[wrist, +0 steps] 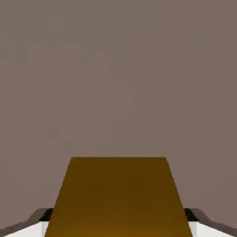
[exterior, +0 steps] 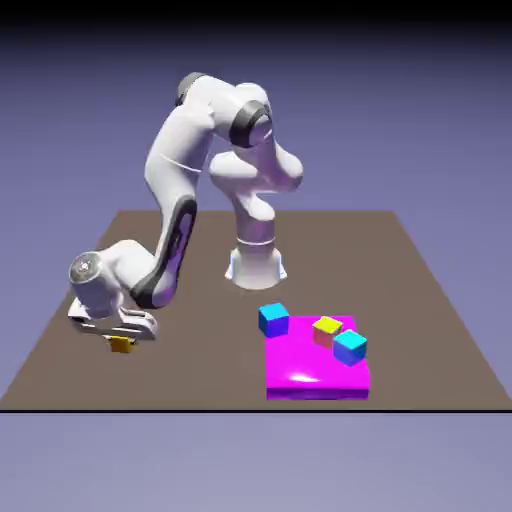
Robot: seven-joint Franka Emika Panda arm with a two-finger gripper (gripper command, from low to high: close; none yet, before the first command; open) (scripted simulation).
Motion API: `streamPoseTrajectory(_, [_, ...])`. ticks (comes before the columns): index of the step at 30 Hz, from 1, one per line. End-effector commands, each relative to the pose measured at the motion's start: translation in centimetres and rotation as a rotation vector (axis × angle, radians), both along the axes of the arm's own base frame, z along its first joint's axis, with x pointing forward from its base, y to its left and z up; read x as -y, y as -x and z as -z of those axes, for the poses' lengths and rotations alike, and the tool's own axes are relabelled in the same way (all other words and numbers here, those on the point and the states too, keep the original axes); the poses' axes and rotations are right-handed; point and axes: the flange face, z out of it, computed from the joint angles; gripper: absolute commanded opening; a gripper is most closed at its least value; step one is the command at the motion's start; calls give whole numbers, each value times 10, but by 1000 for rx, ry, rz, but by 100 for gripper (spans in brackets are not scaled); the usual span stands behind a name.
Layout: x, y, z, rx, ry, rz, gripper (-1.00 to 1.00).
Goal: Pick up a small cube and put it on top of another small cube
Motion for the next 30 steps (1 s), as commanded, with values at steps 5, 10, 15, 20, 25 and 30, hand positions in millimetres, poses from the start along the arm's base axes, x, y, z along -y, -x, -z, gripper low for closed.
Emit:
streamPoseTrajectory(5, [-78,-53,-20,9,-32,-326,-100])
streamPoseTrajectory(10, [-225,-106,-43,20,-69,-877,-100])
streamPoseTrajectory(15, [-379,-113,-73,21,-75,-1436,-100])
streamPoseTrajectory(20, [-526,-73,-108,11,-37,-1996,-100])
streamPoseTrajectory(25, [-582,-44,-84,1,5,-2273,-100])
streamPoseTrajectory(30, [-580,-45,-77,1,5,-2274,100])
